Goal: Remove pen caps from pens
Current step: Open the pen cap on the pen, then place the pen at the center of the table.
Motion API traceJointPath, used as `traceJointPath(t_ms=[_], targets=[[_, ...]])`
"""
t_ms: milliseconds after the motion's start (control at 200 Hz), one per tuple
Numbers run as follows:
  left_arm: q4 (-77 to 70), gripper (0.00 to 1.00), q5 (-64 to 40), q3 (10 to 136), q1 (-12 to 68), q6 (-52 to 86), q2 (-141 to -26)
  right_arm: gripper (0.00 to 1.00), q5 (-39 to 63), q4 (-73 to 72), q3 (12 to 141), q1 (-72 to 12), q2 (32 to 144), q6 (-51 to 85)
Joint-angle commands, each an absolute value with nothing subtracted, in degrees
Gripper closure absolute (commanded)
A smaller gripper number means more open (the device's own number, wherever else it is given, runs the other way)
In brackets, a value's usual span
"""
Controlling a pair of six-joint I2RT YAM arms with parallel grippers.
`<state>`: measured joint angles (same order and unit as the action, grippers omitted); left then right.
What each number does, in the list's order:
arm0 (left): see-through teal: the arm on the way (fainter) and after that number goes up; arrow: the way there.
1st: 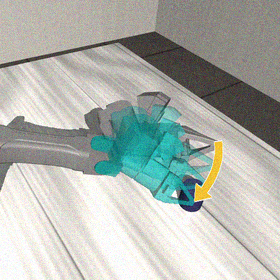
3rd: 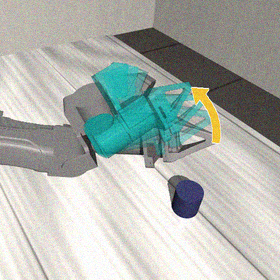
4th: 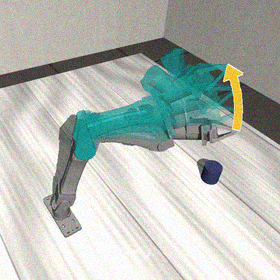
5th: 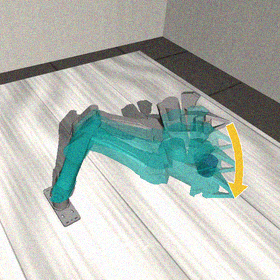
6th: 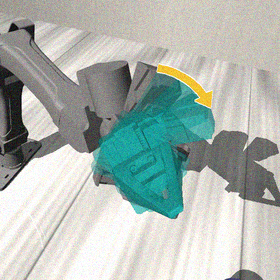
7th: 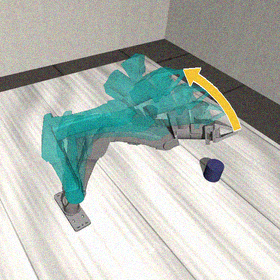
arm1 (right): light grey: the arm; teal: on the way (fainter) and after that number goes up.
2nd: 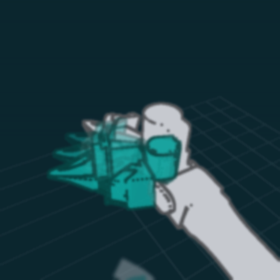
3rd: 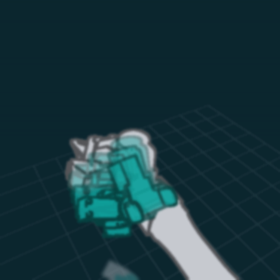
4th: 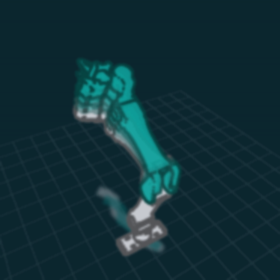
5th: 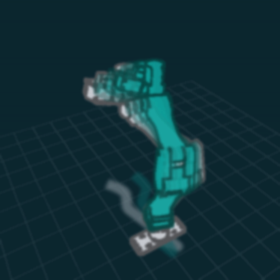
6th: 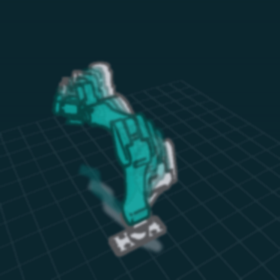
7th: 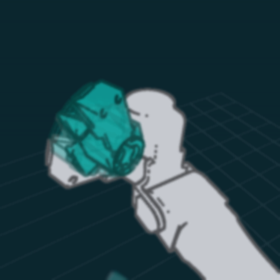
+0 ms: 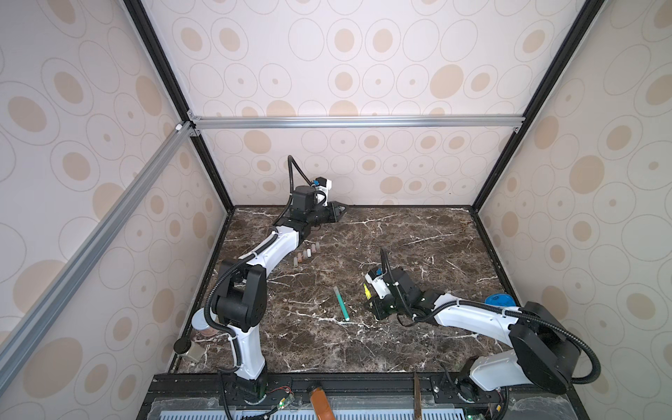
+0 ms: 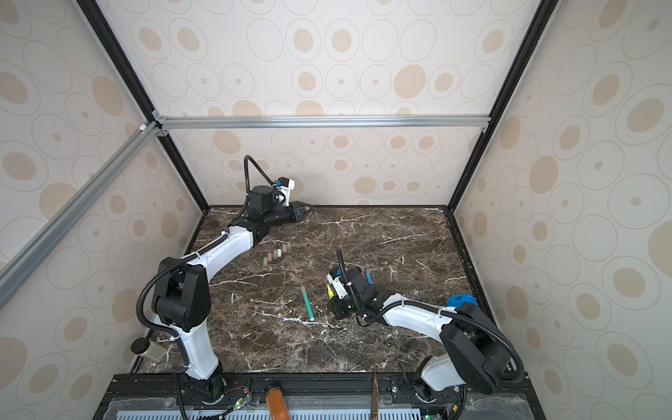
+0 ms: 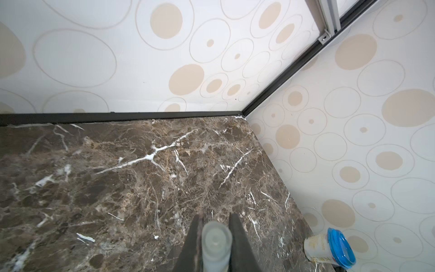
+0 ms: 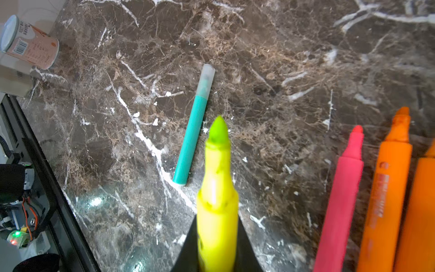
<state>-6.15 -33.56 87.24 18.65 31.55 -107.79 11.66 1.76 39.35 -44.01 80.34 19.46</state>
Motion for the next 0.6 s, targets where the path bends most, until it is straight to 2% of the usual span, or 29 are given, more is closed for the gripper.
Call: traceJointPath(t_ms=[0, 235, 465, 595], targets=[[-2.74, 1.0, -31.44, 88.77, 18.75, 29.06, -107.56, 1.0, 8.5, 4.13, 40.21, -43.98, 78.46, 20.43], [3.47, 1.0, -24.73, 78.77, 13.83, 25.85, -99.3, 1.0, -0.41, 14.45, 48.21, -44.02, 86.56, 20.05], [6.88, 1.0, -19.43, 65.11, 8.8, 23.66, -89.19, 1.0, -1.68, 18.57, 54.08, -44.0, 93.56, 20.47], [6.88, 1.0, -17.68, 58.21, 6.96, 23.59, -84.8, 0.92, -2.29, 21.65, 56.21, -43.98, 95.83, 20.63]])
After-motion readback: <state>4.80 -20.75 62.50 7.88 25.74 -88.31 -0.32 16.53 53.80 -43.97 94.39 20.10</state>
